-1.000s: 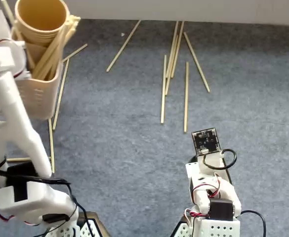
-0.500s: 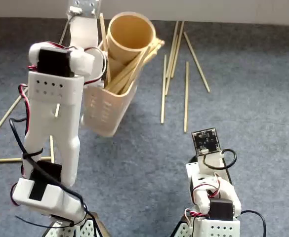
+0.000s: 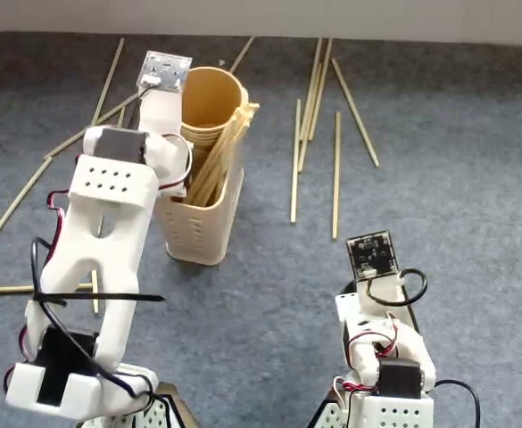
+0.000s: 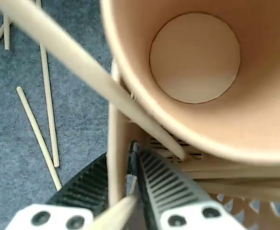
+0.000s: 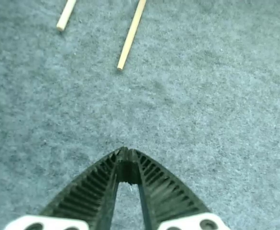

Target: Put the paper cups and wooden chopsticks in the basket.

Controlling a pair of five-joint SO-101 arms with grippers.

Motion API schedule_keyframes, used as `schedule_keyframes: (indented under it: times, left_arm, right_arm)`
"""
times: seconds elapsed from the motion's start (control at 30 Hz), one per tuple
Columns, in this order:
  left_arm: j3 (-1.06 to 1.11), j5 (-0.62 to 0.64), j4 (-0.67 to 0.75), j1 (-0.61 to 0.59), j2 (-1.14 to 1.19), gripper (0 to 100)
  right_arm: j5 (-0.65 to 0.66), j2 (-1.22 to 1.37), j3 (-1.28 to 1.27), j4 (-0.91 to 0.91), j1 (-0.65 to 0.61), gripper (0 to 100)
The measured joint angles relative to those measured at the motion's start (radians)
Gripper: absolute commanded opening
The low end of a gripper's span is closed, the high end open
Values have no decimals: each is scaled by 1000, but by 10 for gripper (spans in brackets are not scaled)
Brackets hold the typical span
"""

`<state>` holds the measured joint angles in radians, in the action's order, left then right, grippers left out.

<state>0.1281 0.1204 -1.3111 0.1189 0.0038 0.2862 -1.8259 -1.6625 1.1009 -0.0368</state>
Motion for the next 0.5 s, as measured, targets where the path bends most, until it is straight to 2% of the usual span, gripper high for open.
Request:
schedule_keyframes:
  times: [0.2, 0.5]
  left_arm:
    - [-2, 95, -35, 60, -6, 8]
    - [-347, 92, -276, 84, 15, 21]
  right_arm:
    - [0, 0, 0, 0, 0, 10]
    - [0, 0, 0, 0, 0, 10]
